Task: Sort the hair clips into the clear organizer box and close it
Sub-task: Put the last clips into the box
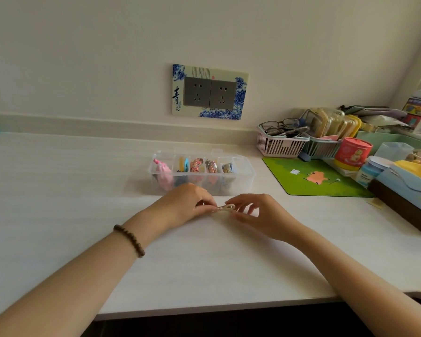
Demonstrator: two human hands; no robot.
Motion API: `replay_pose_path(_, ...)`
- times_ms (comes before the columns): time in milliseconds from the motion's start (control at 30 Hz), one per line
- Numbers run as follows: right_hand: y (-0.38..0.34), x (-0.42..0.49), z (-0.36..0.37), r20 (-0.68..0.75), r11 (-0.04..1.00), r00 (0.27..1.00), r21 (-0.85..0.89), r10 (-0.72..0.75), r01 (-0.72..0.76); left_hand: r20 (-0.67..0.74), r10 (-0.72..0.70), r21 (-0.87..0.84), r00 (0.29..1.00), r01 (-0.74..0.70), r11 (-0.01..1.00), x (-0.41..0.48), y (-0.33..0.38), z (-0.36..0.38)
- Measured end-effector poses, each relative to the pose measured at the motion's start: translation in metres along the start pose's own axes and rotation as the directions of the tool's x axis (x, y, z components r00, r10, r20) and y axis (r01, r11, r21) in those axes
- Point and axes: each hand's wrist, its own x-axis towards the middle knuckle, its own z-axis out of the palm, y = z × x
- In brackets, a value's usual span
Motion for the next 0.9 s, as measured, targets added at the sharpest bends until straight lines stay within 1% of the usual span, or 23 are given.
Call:
replay_pose_path(100, -0.012, 0.017, 0.001, -0.149, 0.988, 0.989, 0.152, 0.018, 0.005, -0.117, -0.054, -0.242, 0.992, 0.024, 0.970, -0.003, -0.003, -0.007)
replay_pose_path(133, -0.018, 0.025, 0.000, -0.192, 0.981, 0.981, 0.193, 0.019, 0.019, -0.177, -0.070, -0.307, 0.982, 0.013, 0.952, -0.003, -0.003, -0.011)
replay_pose_path(167, -0.025, 0.034, -0.001, -0.225, 0.972, 0.974, 0.233, 0.015, 0.039, -0.259, -0.080, -0.329, 0.963, -0.010, 0.944, -0.003, -0.004, -0.017)
replay_pose_path(200, -0.032, 0.043, -0.003, -0.251, 0.962, 0.968, 0.267, 0.006, 0.063, -0.355, -0.077, -0.289, 0.932, -0.031, 0.957, -0.003, -0.007, -0.022)
replay_pose_path(233, -0.038, 0.052, -0.004, -0.276, 0.955, 0.961, 0.283, -0.005, 0.086, -0.452, -0.056, -0.195, 0.890, -0.037, 0.980, -0.003, -0.012, -0.028)
replay_pose_path(267, -0.044, 0.061, -0.005, -0.296, 0.953, 0.955, 0.283, -0.017, 0.105, -0.528, -0.026, -0.079, 0.849, -0.019, 0.997, -0.003, -0.018, -0.034)
replay_pose_path(300, -0.048, 0.071, -0.007, -0.312, 0.954, 0.950, 0.277, -0.025, 0.116, -0.567, -0.003, 0.016, 0.824, 0.015, 1.000, -0.004, -0.024, -0.038)
replay_pose_path(333, -0.051, 0.078, -0.008, -0.326, 0.955, 0.945, 0.272, -0.026, 0.120, -0.562, 0.005, 0.079, 0.827, 0.048, 0.996, -0.006, -0.031, -0.042)
replay_pose_path(367, -0.051, 0.086, -0.008, -0.338, 0.956, 0.941, 0.269, -0.021, 0.118, -0.521, 0.002, 0.116, 0.854, 0.069, 0.991, -0.007, -0.037, -0.044)
replay_pose_path(433, -0.048, 0.099, -0.008, -0.355, 0.959, 0.935, 0.267, 0.002, 0.099, -0.379, -0.026, 0.155, 0.925, 0.092, 0.984, -0.007, -0.044, -0.042)
replay_pose_path(500, -0.043, 0.109, -0.006, -0.362, 0.960, 0.932, 0.265, 0.015, 0.088, -0.284, -0.060, 0.210, 0.957, 0.123, 0.970, -0.004, -0.049, -0.038)
replay_pose_path(600, -0.037, 0.119, -0.002, -0.369, 0.957, 0.929, 0.280, 0.037, 0.073, -0.278, -0.096, 0.335, 0.956, 0.191, 0.923, 0.003, -0.058, -0.036)
replay_pose_path(700, -0.033, 0.125, 0.002, -0.359, 0.941, 0.931, 0.332, 0.063, 0.064, -0.331, -0.135, 0.409, 0.934, 0.271, 0.871, 0.009, -0.062, -0.033)
replay_pose_path(800, -0.034, 0.133, 0.004, -0.344, 0.921, 0.934, 0.386, 0.095, 0.049, -0.370, -0.151, 0.342, 0.917, 0.286, 0.895, 0.009, -0.062, -0.032)
replay_pose_path(833, -0.035, 0.136, 0.004, -0.336, 0.917, 0.935, 0.397, 0.109, 0.036, -0.401, -0.150, 0.285, 0.904, 0.279, 0.917, 0.008, -0.062, -0.031)
replay_pose_path(900, -0.039, 0.144, 0.005, -0.300, 0.913, 0.946, 0.407, 0.120, 0.014, -0.507, -0.187, 0.116, 0.841, 0.282, 0.952, 0.007, -0.063, -0.032)
